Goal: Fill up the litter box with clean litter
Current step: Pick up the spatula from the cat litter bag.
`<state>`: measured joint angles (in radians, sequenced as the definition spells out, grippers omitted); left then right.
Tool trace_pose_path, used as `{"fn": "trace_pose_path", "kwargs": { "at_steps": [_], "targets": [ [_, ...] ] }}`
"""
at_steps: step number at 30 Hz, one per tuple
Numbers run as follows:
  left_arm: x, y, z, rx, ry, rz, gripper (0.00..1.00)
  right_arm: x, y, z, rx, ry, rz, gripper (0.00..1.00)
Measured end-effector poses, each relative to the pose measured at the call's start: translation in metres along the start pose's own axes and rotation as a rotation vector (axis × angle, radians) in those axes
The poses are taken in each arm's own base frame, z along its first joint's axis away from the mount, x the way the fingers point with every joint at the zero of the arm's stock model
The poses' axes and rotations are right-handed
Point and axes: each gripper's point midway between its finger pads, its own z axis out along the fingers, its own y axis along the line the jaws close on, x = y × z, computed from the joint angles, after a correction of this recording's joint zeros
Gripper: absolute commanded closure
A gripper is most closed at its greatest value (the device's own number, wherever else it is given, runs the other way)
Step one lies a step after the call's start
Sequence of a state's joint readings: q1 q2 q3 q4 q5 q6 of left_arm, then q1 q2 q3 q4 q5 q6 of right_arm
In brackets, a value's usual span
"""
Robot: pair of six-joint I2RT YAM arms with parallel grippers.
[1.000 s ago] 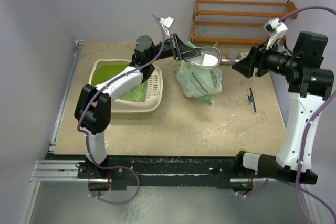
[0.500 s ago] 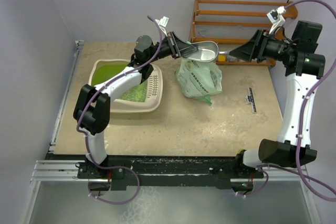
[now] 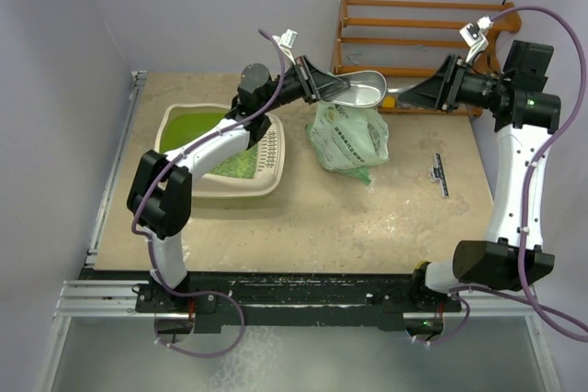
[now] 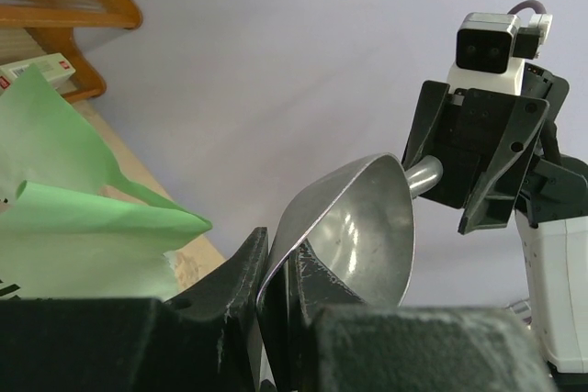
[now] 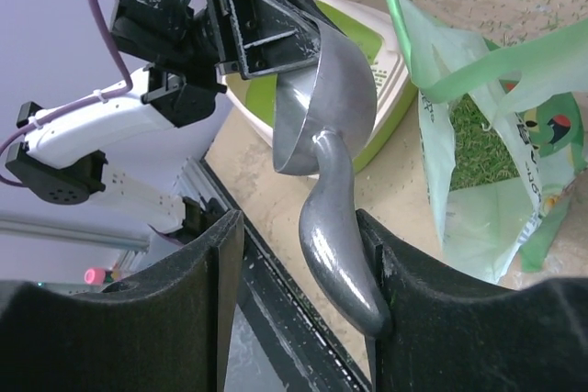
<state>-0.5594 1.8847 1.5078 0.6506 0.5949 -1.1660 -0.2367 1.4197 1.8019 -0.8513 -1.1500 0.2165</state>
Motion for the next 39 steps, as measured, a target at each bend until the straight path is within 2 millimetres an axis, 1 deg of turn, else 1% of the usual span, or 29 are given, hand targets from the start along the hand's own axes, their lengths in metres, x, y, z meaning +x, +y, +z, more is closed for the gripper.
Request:
{"fn": "trace_pose_path", "kwargs": {
  "at_steps": [6, 10, 15, 17, 19, 20, 22, 25, 26, 30, 32, 34, 39],
  "targets": [
    [0.008, 0.001, 0.005, -0.024, 0.001, -0.016, 0.97, 0.009, -0.015, 0.005, 0.020, 0.014, 0.039, 0.52],
    [0.011, 0.003, 0.006, -0.038, 0.004, -0.023, 0.97, 0.007, -0.023, 0.006, 0.059, 0.006, 0.033, 0.55],
    [0.012, 0.003, 0.007, -0.043, 0.001, -0.024, 0.97, 0.004, -0.030, 0.006, 0.094, -0.006, 0.018, 0.78],
    [0.014, 0.004, 0.007, -0.048, 0.007, -0.025, 0.97, 0.005, -0.025, 0.007, 0.070, -0.002, 0.031, 0.83],
    [0.016, 0.006, 0.007, -0.056, 0.012, -0.038, 0.97, 0.006, -0.019, 0.007, 0.044, 0.003, 0.030, 0.83],
    [0.016, 0.006, 0.007, -0.055, 0.014, -0.038, 0.97, 0.006, -0.019, 0.007, 0.045, 0.001, 0.027, 0.80],
    [0.016, 0.005, 0.007, -0.052, 0.015, -0.037, 0.97, 0.005, -0.019, 0.007, 0.050, -0.001, 0.029, 0.70],
    [0.017, 0.004, 0.007, -0.050, 0.015, -0.036, 0.97, 0.004, -0.024, 0.008, 0.071, -0.008, 0.027, 0.63],
    [0.016, 0.004, 0.007, -0.050, 0.014, -0.035, 0.97, 0.004, -0.027, 0.008, 0.079, -0.010, 0.027, 0.62],
    [0.016, 0.004, 0.008, -0.050, 0.012, -0.032, 0.97, 0.003, -0.040, 0.009, 0.136, -0.023, 0.023, 0.63],
    [0.017, 0.004, 0.008, -0.050, 0.012, -0.032, 0.97, 0.001, -0.043, 0.009, 0.147, -0.029, 0.018, 0.67],
    [0.018, 0.003, 0.008, -0.050, 0.012, -0.033, 0.97, -0.001, -0.042, 0.009, 0.142, -0.036, 0.019, 0.69],
    [0.017, 0.003, 0.009, -0.050, 0.006, -0.033, 0.97, -0.007, -0.033, 0.011, 0.086, -0.047, 0.020, 0.80]
  ]
}}
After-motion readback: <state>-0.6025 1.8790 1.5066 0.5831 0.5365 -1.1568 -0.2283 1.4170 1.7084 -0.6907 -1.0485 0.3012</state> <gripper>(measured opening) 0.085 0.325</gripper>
